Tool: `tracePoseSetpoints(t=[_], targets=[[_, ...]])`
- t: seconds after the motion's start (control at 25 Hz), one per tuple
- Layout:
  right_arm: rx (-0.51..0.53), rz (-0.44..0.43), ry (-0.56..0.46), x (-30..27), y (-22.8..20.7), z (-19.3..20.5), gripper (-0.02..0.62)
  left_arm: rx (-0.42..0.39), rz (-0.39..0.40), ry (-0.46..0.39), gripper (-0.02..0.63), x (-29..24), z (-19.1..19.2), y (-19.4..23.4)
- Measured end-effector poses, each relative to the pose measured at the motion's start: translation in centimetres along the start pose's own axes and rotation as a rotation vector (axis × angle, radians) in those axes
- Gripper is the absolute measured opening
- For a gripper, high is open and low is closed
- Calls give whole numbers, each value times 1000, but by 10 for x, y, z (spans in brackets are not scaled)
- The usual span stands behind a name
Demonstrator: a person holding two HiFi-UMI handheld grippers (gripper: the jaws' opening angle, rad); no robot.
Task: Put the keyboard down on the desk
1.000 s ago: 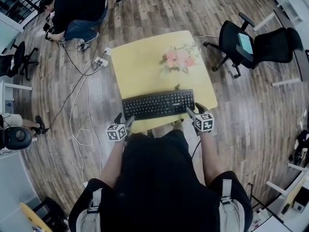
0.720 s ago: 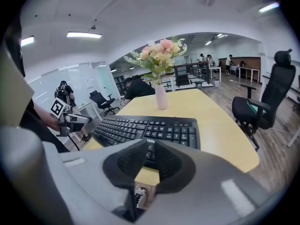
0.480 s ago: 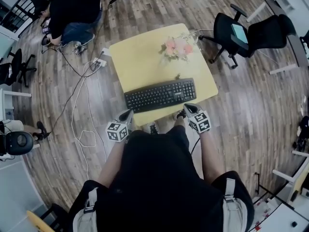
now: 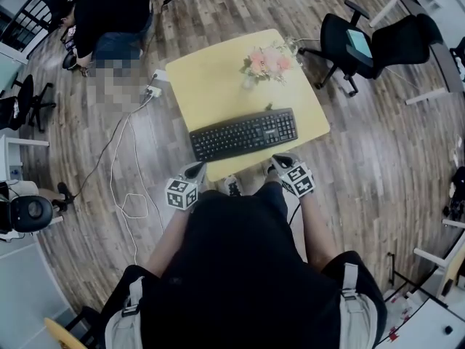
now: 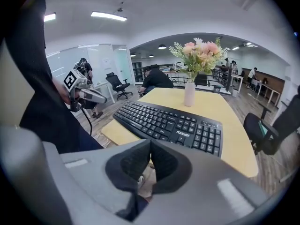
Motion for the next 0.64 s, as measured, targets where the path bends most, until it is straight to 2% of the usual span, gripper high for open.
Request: tracePoseSetpoints(t=[0.64], targets=[[-41,79,-11,3,-14,-5,-5,-67,52,44,11,-11,-11,6]])
Point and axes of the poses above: the fingertips, and each gripper's own axes: x backward along the fingers, y to its left, z out of its underside, the point moved 10 cm from there along x, backward along the fingers, and after that the axes turned 13 degrees about -y, right-handed, at the moved point
